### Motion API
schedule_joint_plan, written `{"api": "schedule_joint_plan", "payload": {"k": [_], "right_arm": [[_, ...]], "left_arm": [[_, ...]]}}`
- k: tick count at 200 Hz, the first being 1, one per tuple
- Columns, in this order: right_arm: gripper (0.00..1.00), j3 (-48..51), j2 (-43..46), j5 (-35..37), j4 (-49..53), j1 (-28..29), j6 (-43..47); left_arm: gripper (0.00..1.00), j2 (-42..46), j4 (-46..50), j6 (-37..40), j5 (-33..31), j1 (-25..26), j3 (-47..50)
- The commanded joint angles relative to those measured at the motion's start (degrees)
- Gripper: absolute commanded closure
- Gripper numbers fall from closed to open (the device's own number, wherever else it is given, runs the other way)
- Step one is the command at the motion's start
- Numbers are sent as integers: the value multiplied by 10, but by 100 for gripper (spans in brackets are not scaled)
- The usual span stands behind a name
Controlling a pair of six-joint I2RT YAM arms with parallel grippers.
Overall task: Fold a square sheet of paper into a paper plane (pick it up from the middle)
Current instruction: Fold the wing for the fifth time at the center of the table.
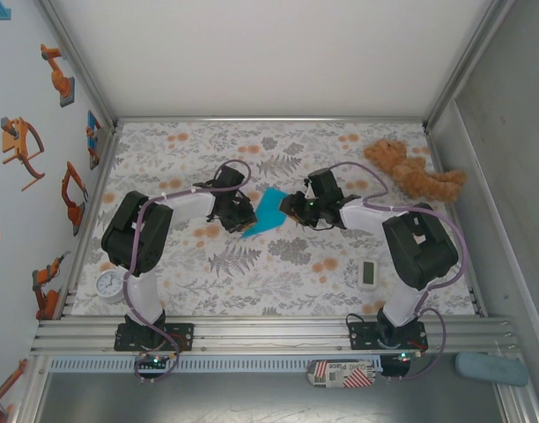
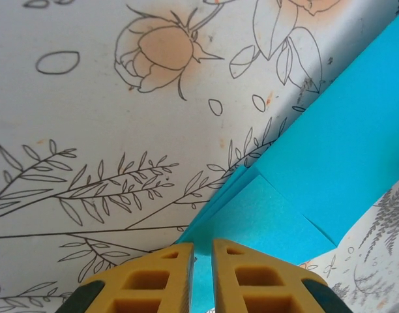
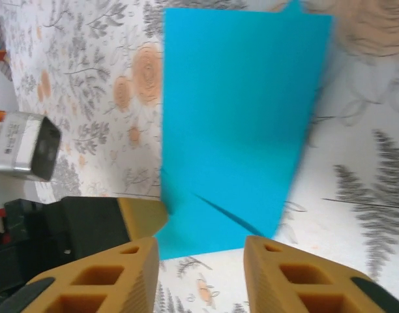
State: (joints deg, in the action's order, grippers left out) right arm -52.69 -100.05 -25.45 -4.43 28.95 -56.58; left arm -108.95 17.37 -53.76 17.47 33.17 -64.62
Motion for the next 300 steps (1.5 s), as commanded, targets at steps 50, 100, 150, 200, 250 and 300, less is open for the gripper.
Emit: {"api": "schedule_joint_plan", "payload": {"k": [50,100,150,200,250,300], "right_arm": [[61,11,-28,-3,-7,4,-40],[63,-4,-45,-1,6,10,-37],[65,-15,-70,-23,-9,15,-43],[66,-15,-79,-29,-39,15,-68],[69,22,-96,-44,-177,11,-153],[74,34,-100,-45,-207,5,-156]], "left_arm": [[82,-5,-54,-64,47,-13,54],[82,-8,-57,-66,52,-14,56],[82,-9,-57,-68,51,-14,57],[82,-8,-69,-77,56,-14,60],[82,-7,-140,-113,84,-24,94],[82,-3,-137,-110,86,-27,100]]}}
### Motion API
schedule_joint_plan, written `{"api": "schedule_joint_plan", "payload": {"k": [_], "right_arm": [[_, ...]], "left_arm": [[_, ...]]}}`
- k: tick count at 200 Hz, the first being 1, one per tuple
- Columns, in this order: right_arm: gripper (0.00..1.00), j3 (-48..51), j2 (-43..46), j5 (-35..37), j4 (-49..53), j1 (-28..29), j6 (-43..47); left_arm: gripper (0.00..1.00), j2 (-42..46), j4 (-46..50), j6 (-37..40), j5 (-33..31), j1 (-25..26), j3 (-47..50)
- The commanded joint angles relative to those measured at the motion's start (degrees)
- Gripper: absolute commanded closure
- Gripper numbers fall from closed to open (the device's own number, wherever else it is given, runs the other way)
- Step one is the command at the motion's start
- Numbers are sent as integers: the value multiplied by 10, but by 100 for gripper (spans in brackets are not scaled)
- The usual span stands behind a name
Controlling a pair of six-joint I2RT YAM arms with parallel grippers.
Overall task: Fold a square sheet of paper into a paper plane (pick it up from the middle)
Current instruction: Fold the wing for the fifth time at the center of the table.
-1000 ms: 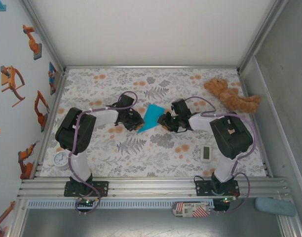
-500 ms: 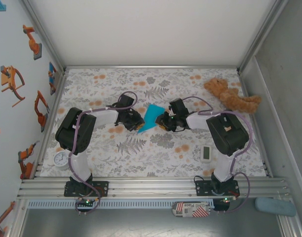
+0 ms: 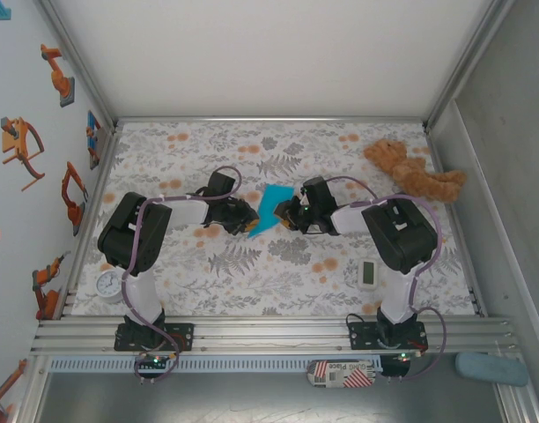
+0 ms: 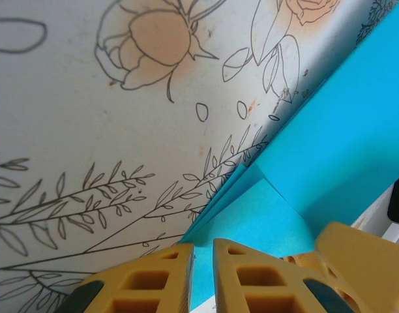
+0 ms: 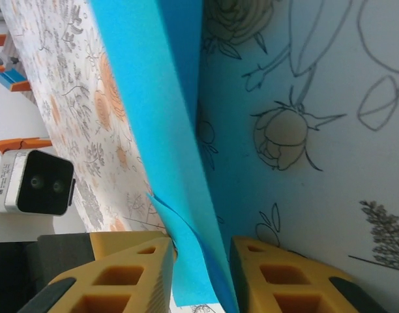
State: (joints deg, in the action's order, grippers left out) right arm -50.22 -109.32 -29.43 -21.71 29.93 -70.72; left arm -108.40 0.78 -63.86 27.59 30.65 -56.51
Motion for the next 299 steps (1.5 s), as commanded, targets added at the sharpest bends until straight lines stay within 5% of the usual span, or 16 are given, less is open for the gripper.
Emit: {"api": "schedule_joint_plan", "payload": {"k": [1,103,155,250,299], "right_arm": [[75,10,-7,-5,-34,-6,-14],[97,19,31,20,0,-13,26],[99,4,61,16,65,-20,28],[100,-23,85,-6,152,-39,13],[100,-36,84,-26,169,-44,1]], "left_arm": [[82,-8,29,-8,-16,-2,18],[78,32,41,26,-26,-2,0],[64,107,13,165,-82,35,-5],[43,114,-4,424,-206,125,-7],[42,93,-4,551,-272,175,-21]]}}
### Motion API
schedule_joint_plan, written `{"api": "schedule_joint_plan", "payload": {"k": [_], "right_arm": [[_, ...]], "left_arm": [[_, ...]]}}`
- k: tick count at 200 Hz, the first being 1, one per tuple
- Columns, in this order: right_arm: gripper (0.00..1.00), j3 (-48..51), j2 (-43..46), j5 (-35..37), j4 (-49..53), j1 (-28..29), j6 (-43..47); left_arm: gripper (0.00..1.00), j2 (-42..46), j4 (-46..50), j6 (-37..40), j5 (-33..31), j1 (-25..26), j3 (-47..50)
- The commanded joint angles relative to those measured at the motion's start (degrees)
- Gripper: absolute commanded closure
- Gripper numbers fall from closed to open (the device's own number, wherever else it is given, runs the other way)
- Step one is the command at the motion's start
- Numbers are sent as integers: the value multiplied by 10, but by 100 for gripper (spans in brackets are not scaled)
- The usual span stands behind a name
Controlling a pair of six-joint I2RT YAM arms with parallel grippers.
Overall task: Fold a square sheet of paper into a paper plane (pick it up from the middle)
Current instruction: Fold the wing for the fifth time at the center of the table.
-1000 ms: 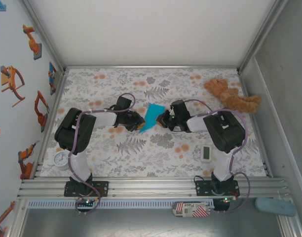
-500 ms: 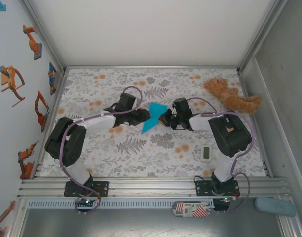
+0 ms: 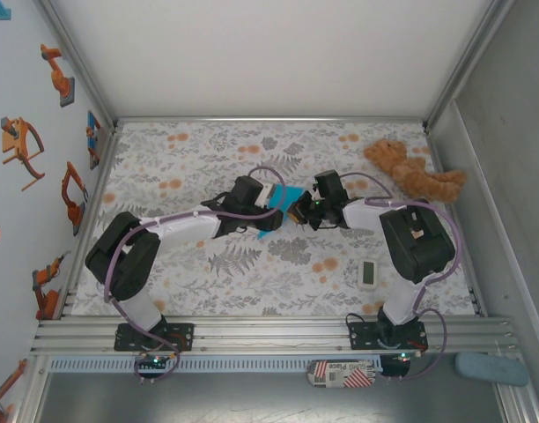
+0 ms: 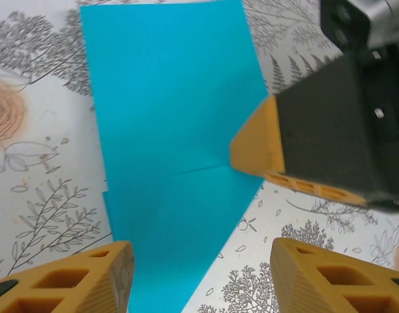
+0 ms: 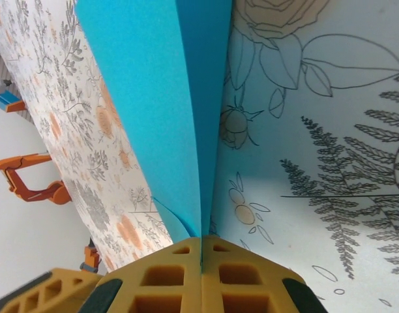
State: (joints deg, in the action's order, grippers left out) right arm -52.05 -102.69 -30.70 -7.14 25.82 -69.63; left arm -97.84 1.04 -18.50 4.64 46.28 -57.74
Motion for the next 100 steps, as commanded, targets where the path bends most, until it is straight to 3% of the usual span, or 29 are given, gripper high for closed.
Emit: {"api": "schedule_joint_plan", "payload": {"k": [1,58,100], "right_arm": [[100,-17,18,-13,23,-3,-9],[100,-21,22,-15,39,-8,-8],[100,-28,18,-23,54,-9,-13]], "left_arm": [[42,-13,-8,99,-43,20,-9],[46,-56,-22,180,-95,48,-13],[54,-73,-50,184,-140,61,-1]]}}
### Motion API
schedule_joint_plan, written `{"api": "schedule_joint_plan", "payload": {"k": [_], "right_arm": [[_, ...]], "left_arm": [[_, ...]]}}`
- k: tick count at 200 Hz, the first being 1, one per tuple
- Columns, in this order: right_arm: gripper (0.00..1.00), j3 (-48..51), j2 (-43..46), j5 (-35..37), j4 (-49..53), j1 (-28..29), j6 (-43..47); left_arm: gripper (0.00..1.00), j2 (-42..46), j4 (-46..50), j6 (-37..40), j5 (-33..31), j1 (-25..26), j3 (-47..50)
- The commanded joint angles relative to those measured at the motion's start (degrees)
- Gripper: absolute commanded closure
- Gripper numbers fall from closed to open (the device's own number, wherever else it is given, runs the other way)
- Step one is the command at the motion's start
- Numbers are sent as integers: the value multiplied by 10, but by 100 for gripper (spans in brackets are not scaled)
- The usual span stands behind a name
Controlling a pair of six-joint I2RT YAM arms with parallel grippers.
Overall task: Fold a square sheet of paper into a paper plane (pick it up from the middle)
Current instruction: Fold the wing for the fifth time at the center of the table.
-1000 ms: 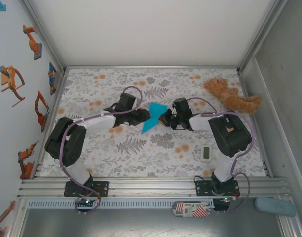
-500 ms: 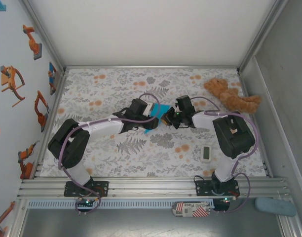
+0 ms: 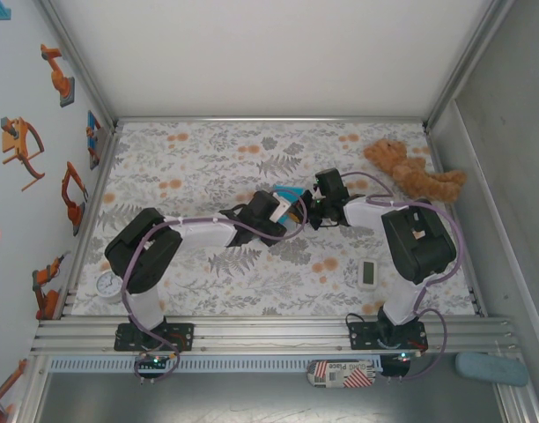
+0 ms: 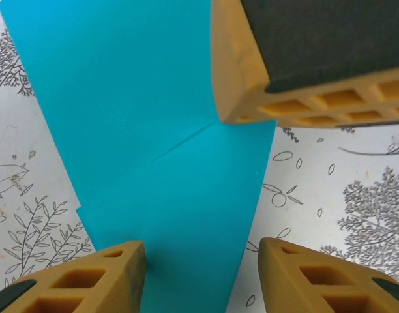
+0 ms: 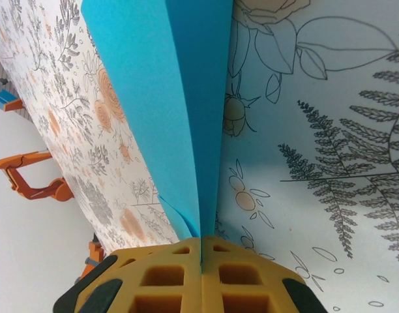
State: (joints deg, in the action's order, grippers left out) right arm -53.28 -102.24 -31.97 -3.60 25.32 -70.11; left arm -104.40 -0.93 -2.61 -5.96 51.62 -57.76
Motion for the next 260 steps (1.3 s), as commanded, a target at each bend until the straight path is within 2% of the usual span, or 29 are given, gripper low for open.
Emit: {"api": "schedule_joint_plan", "payload": {"k": [1,53,122,156,208,231,260], "right_arm": [[100,-16,14,-10,18,-4,-8],[100,-20,14,-14,33,-7,-11],[100,-23,11,-20,38,-9,-13],[90,-21,9,-31,32,-12,-16],[58,-10,38,-28,40,-48,11],[52,-9,51,-18,61,-66,45],[50,-1,68,2,79,-83,92]], "left_arm": [[54,-7,-31,25,-35,7,0],[59,-18,-59,30,-43,9,13],[68,-24,-60,32,-16,10,17],[74,-30,-62,26,-9,10,17],[77,-31,-76,6,12,9,30],[78,-30,-68,-2,35,8,27],[80,-29,-51,-22,86,-3,20]]}}
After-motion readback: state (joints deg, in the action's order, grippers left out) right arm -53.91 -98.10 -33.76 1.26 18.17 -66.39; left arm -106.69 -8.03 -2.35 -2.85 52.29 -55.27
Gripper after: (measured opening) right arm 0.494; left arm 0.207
